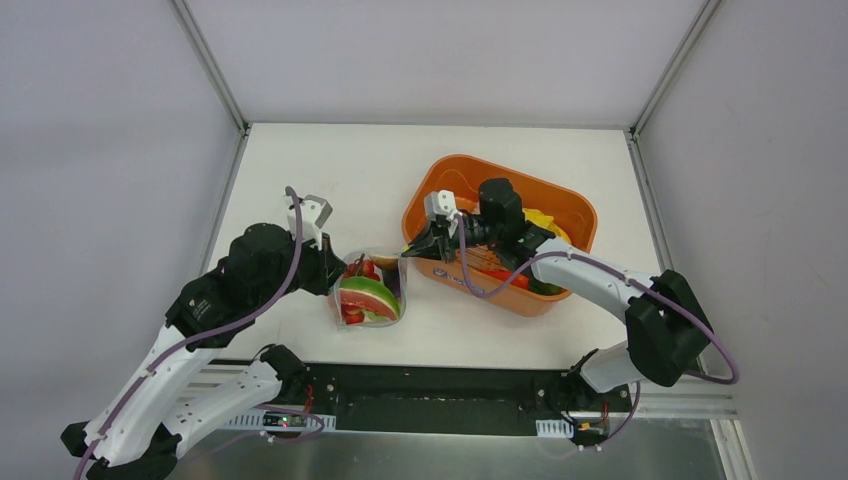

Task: Place the food in the zip-top bag and seal the zipper
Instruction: Zip the zipper food storage bag at the center of the board.

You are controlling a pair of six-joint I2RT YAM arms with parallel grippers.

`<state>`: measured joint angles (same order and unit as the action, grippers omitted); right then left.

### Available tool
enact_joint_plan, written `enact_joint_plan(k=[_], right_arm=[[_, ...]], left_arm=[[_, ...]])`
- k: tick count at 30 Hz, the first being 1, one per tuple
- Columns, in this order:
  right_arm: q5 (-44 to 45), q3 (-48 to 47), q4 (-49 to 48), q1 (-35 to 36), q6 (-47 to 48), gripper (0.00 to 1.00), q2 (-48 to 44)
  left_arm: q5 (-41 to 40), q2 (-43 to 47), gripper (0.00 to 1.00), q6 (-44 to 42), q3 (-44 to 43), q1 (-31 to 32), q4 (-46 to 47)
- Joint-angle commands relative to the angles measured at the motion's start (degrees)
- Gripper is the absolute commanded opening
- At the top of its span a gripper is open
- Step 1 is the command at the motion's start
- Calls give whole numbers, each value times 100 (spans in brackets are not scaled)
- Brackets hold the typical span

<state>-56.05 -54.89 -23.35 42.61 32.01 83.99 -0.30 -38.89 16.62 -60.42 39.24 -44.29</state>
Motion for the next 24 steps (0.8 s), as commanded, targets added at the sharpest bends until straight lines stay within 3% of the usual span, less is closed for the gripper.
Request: enact_joint_plan(k=[1, 2, 6, 9, 15, 19, 24], right_arm=[[-150, 1, -205, 25, -703, 0, -423], [-24, -29, -221, 33, -1057, 0, -468], [547, -143, 28, 52, -2507, 0, -744], [1290, 44, 182, 123, -3336, 0, -1235], [2304, 26, 1638, 129, -4202, 0, -1769], [2964, 320, 1898, 116, -4891, 0, -2092], [2932, 381, 1770, 116, -5321, 0, -2176]], left_arm=[[-294, 150, 0, -12, -52, -63, -55], [-389, 175, 8, 28, -74, -66, -89], [-615, 277, 62, 60, -278, -66, -329], [-784, 359, 79, 65, -403, -59, -529], [-790, 402, 84, 34, -478, -63, -757], [-426, 396, 84, 7, -499, -58, -729], [390, 413, 86, -221, -521, -57, -634]])
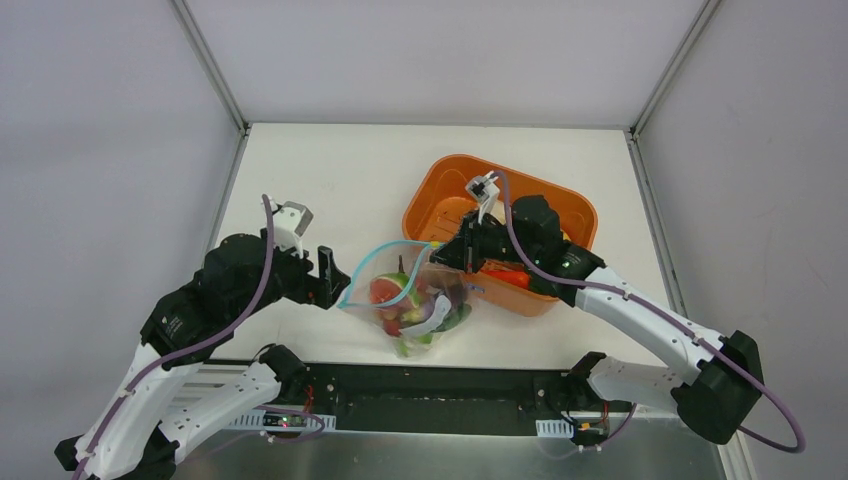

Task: Place the food in the zip-top bag and seal the zipper
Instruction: Zip the zipper food storage bag at the center of the board.

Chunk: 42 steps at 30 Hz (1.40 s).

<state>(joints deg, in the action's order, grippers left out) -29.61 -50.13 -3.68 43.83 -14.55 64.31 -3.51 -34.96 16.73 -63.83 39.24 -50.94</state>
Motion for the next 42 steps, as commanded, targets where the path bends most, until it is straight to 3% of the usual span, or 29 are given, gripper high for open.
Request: enact_joint_plan(k=[1, 6, 11, 15, 21, 25, 32, 38, 42], right_arm=[[398, -116, -126, -6, -656, 0, -194], [755, -252, 166, -95, -394, 0, -228], [-378, -427, 183, -182, 212, 0, -191], [-690, -395, 283, -178, 548, 0, -207], [-1271, -384, 285, -178, 879, 0, -303], [-1616, -370, 411, -178, 1478, 0, -524], [-1546, -532, 998, -180, 2222, 0, -694], [-1702, -175, 574, -179, 2287, 0, -942], [-1681, -129, 559, -178, 2330, 0, -1063]], left_arm=[[858, -10, 86, -263, -173, -59, 10], [1300, -62, 87, -298, 109, -57, 197], [1109, -15, 86, -309, 217, -58, 647], [1299, -124, 87, -252, -13, -57, 1387], [2323, -1011, 85, -252, -577, -17, 2249], [2445, -1560, 85, -512, -844, 345, 2550], [2594, -2058, 83, -644, -736, 790, 3045], [2584, -2060, 81, -616, -469, 836, 3408], [2704, -2143, 74, -649, -423, 886, 3550]])
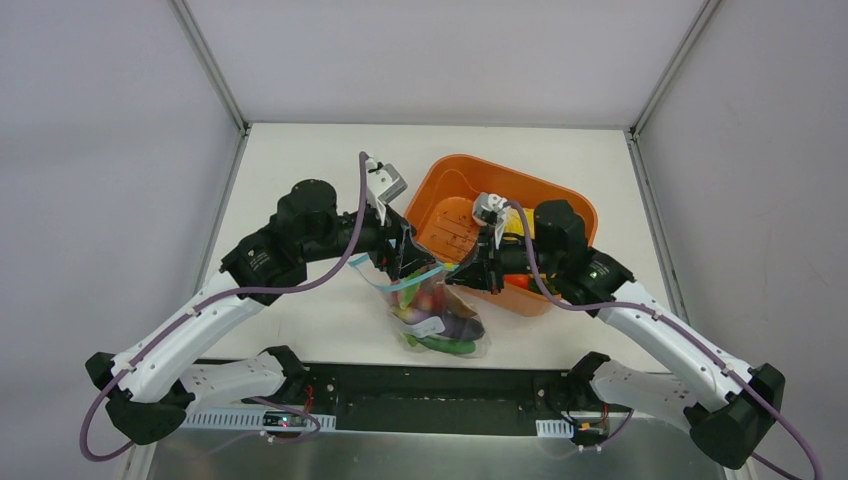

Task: Place the food in the zip-top bag and seal the zipper
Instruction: Zip the zipper food storage bag at the center of the board.

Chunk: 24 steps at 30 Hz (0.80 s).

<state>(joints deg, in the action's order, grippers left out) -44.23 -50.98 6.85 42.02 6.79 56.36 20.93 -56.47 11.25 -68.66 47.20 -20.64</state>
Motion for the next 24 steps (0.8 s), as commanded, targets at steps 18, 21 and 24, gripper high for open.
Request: enact_joint_plan(k=[18, 21, 24], right_arm=[[-161, 153, -415, 8, 127, 0, -548], [-124, 150, -333, 12, 189, 0, -383], [-126, 154, -275, 9, 193, 0, -389]], left_arm=[[1051, -666, 57, -357, 6, 386, 534], [889, -760, 52, -455, 23, 385, 623], [876, -729, 52, -700, 121, 384, 818]])
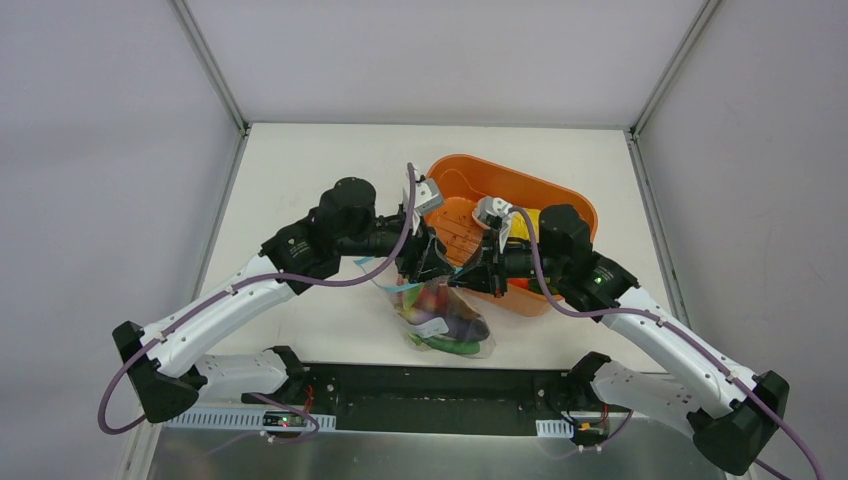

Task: Place the food in the zip-top bag and seal the zipper
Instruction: Zip the zipper food storage bag at the center of the board.

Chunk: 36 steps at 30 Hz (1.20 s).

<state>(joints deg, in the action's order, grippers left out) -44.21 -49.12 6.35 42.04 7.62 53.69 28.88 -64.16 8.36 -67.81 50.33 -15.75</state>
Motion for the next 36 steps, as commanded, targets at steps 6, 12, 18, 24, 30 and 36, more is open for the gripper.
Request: enact_joint_plan(k=[6, 12, 18, 24, 30, 36], right_arm=[[-141, 25, -226, 9, 120, 0, -134], [-124, 34, -204, 15, 199, 0, -144], [-147, 17, -223, 16, 201, 0, -152], [-117, 56, -213, 16, 225, 0, -206], [-56, 82, -233, 17, 238, 0, -192], [-18, 109, -195, 15, 255, 0, -187]], left_arm=[[716, 5, 55, -1194, 77, 69, 406], [1415, -87, 50, -1650, 64, 63, 127], [1532, -264, 43, -1799, -25, 60, 130], [1479, -398, 32, -1846, -120, 61, -43], [1223, -263, 20, -1872, -112, 46, -136], [1032, -129, 4, -1834, -44, 36, -87]])
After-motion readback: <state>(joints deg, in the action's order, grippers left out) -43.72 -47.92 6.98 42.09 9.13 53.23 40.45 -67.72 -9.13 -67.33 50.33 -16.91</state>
